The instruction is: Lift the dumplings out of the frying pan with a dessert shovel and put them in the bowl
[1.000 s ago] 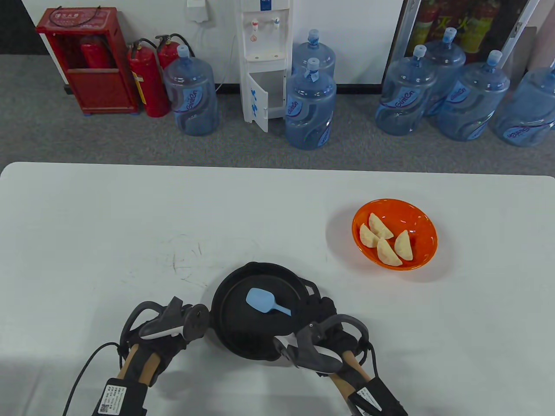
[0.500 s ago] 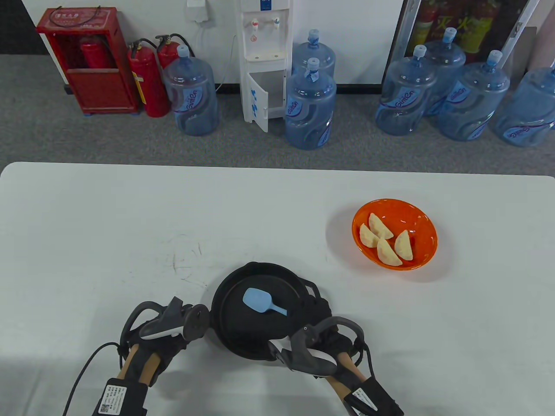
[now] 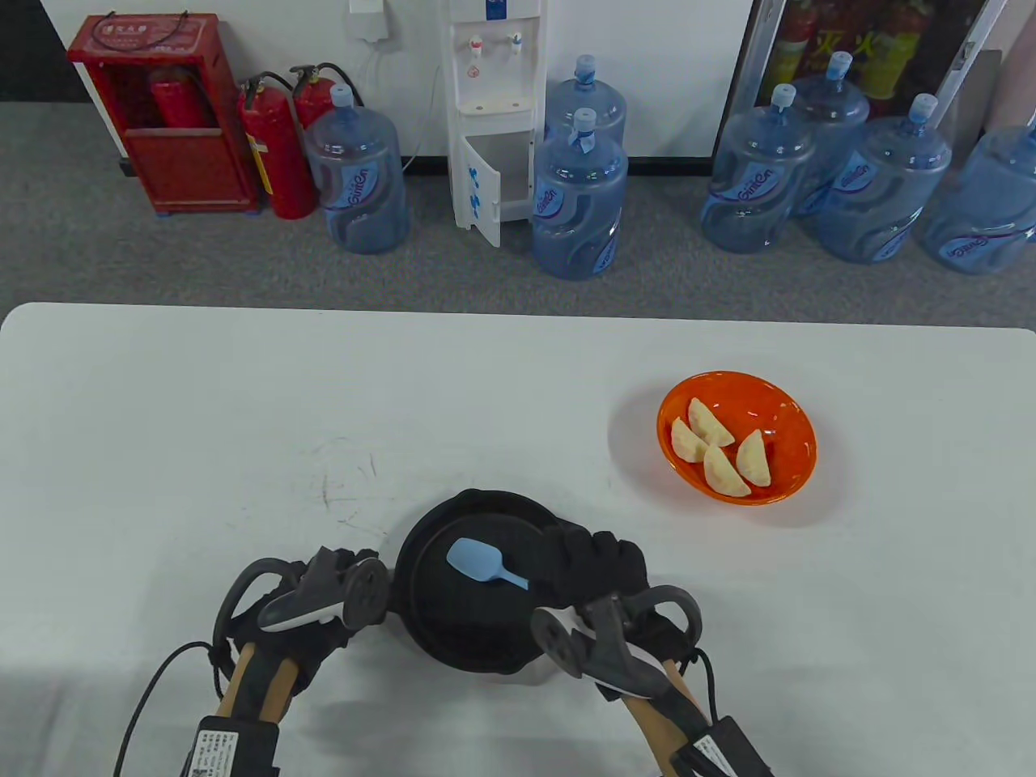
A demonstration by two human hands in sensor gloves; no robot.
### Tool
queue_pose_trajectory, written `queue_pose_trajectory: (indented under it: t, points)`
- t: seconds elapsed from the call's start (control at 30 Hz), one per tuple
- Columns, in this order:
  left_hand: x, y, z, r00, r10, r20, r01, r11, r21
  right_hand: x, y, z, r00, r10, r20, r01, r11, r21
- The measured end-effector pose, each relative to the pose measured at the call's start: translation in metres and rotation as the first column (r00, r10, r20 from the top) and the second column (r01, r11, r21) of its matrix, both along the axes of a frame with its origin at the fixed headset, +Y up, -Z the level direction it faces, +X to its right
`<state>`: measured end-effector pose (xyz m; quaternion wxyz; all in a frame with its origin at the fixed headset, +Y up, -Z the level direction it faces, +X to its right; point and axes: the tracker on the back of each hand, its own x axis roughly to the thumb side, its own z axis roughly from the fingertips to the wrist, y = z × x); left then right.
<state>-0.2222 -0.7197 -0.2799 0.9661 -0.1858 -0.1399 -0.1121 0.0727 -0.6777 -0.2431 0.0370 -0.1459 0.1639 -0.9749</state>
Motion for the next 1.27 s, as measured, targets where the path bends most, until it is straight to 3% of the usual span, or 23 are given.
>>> queue_pose_trajectory:
  t: [0.13, 0.27, 0.37, 0.47, 0.6, 0.77, 1.27]
  points:
    - [0.009, 0.035, 0.006, 0.984, 0.158, -0.078, -0.144, 0.976, 0.164, 0.026, 0.031, 0.011, 0.974, -0.222, 0.043, 0.217, 0.971, 0.1]
    - [0.023, 0.067, 0.016, 0.933, 0.355, -0.058, -0.297, 0.851, 0.434, 0.051, 0.044, 0.025, 0.923, -0.384, 0.021, 0.371, 0.905, 0.209]
    - [0.033, 0.071, 0.024, 0.913, 0.408, -0.023, -0.33, 0.769, 0.547, 0.066, 0.038, 0.032, 0.886, -0.464, 0.012, 0.445, 0.855, 0.266]
    - [0.043, 0.059, 0.027, 0.938, 0.345, -0.033, -0.274, 0.794, 0.542, 0.078, 0.019, 0.03, 0.87, -0.488, 0.066, 0.461, 0.854, 0.243]
    - [0.042, 0.031, 0.034, 0.974, 0.217, -0.063, -0.15, 0.831, 0.535, 0.088, -0.007, 0.017, 0.915, -0.369, 0.163, 0.344, 0.925, 0.164]
    - [0.028, 0.015, 0.034, 0.972, 0.218, -0.091, -0.139, 0.839, 0.527, 0.099, -0.025, 0.011, 0.915, -0.329, 0.233, 0.314, 0.944, 0.099]
    - [0.028, 0.008, 0.026, 0.979, 0.171, -0.113, -0.098, 0.874, 0.477, 0.093, -0.023, 0.012, 0.92, -0.337, 0.199, 0.324, 0.941, 0.098]
